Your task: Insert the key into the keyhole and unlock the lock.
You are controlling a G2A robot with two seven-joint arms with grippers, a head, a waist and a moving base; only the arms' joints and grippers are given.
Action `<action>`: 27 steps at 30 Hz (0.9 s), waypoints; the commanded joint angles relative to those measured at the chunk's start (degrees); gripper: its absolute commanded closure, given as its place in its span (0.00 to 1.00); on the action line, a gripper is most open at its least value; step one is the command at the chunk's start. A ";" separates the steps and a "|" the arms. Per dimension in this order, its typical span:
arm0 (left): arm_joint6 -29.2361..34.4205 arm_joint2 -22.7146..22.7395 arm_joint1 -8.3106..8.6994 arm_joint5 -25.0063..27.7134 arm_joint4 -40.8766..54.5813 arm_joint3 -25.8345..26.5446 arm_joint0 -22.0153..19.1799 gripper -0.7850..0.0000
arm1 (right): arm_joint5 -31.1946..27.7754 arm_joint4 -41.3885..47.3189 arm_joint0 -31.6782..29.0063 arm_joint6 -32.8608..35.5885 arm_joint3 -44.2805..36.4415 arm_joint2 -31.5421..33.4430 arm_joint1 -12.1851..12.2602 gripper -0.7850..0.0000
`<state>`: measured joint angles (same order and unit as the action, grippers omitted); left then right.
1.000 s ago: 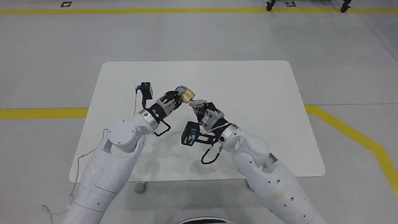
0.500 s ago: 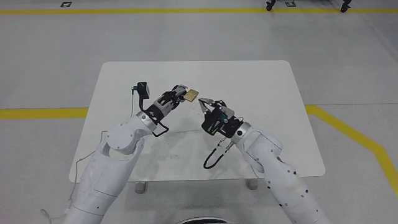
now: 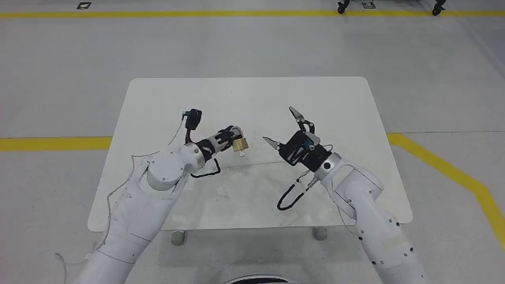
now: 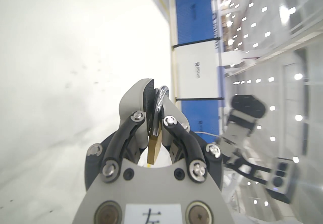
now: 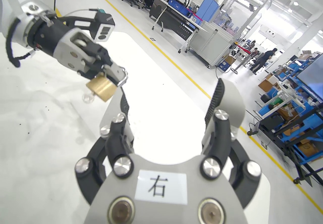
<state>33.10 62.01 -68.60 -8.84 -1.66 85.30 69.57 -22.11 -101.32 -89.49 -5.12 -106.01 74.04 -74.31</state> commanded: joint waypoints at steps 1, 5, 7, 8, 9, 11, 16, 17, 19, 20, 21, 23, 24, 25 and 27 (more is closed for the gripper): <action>1.86 -2.93 -0.48 0.00 -2.16 -2.89 -2.40 0.89 | 0.02 0.03 0.03 -0.02 0.04 -0.05 -0.01 0.00; 3.34 -7.33 -1.75 -0.65 -3.10 -8.45 -6.65 0.66 | 0.02 0.03 0.03 -0.02 0.04 -0.05 -0.01 0.00; 2.81 -8.78 -2.41 -1.31 -2.93 -11.14 -8.38 0.16 | 0.02 0.03 0.03 -0.02 0.04 -0.05 -0.01 0.00; 2.88 -9.44 -2.70 -1.74 -2.90 -12.38 -9.21 0.00 | 0.02 0.03 0.03 -0.02 0.04 -0.05 -0.01 0.00; 2.78 -9.94 -2.95 -1.87 -2.92 -13.41 -9.93 0.00 | 0.02 0.03 0.03 -0.02 0.04 -0.05 -0.01 0.00; 3.02 -10.59 -3.32 -2.29 -2.86 -15.05 -11.01 0.00 | 0.02 0.03 0.03 -0.02 0.04 -0.05 -0.01 0.00; 2.46 -8.45 -3.08 -2.24 -2.11 -15.84 -11.38 0.00 | 0.02 0.03 0.03 -0.02 0.04 -0.05 -0.01 0.00; 1.98 -7.36 -2.84 -2.02 -1.82 -15.17 -10.94 0.00 | 0.02 0.03 0.03 -0.02 0.04 -0.05 -0.01 0.00; 0.55 -4.45 -2.19 -1.24 -1.08 -12.77 -9.42 0.00 | 0.02 0.03 0.03 -0.02 0.04 -0.05 -0.01 0.00; -0.33 -2.70 -1.79 -0.71 -0.75 -11.00 -8.30 0.00 | 0.02 0.03 0.03 -0.02 0.04 -0.05 -0.01 0.00; -1.08 -0.79 -1.36 -0.18 -0.37 -8.90 -6.99 0.00 | 0.02 0.03 0.03 -0.02 0.04 -0.05 -0.01 0.00; -2.93 3.23 -0.42 0.80 -0.68 -3.99 -3.99 0.00 | 0.02 0.03 0.03 -0.02 0.04 -0.05 -0.01 0.00; -3.70 5.16 0.02 1.23 -1.02 -1.34 -2.31 0.00 | 0.02 0.03 0.03 -0.02 0.04 -0.05 -0.01 0.00; -4.59 7.11 0.44 1.73 -1.58 1.33 -0.71 0.00 | 0.02 0.03 0.03 -0.02 0.04 -0.05 -0.01 0.00; -5.99 10.16 1.05 2.17 -2.65 5.45 1.98 0.00 | 0.02 0.03 0.03 -0.02 0.04 -0.05 -0.01 0.00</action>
<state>27.75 70.50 -67.82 -6.77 -3.76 88.35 70.03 -22.09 -101.29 -89.46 -5.14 -105.97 73.99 -74.32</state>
